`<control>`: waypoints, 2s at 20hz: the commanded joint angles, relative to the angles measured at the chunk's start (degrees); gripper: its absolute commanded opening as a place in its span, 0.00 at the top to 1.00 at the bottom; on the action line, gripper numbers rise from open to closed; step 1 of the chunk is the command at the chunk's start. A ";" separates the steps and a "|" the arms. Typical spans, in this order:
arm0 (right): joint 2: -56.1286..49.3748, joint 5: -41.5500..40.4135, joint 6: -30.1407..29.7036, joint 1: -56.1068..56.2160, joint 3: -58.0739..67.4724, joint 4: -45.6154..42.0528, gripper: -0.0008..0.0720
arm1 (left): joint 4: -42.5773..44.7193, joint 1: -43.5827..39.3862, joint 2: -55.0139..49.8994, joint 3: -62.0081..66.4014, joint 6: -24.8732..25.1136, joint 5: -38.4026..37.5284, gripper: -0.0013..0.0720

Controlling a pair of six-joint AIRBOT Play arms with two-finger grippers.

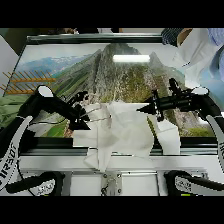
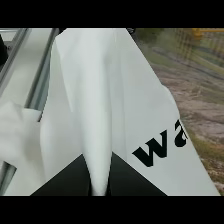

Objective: Fold the clothes and pants, and hang the long-sleeved shirts on hangers.

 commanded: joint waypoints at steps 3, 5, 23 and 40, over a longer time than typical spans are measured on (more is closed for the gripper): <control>0.02 0.09 0.66 -0.07 0.00 0.04 0.94 | -0.35 1.05 0.04 0.24 -11.47 2.93 0.38; 0.02 0.07 1.40 -0.09 0.00 0.07 0.94 | -0.26 2.36 0.04 2.05 -17.33 2.27 0.38; 1.09 -1.46 8.17 -1.03 0.11 1.03 0.95 | -0.26 20.87 6.75 14.45 -40.54 1.97 0.39; 6.91 -6.16 14.43 -0.96 0.13 1.99 0.95 | -9.35 -12.52 25.31 -24.96 -84.32 43.17 0.39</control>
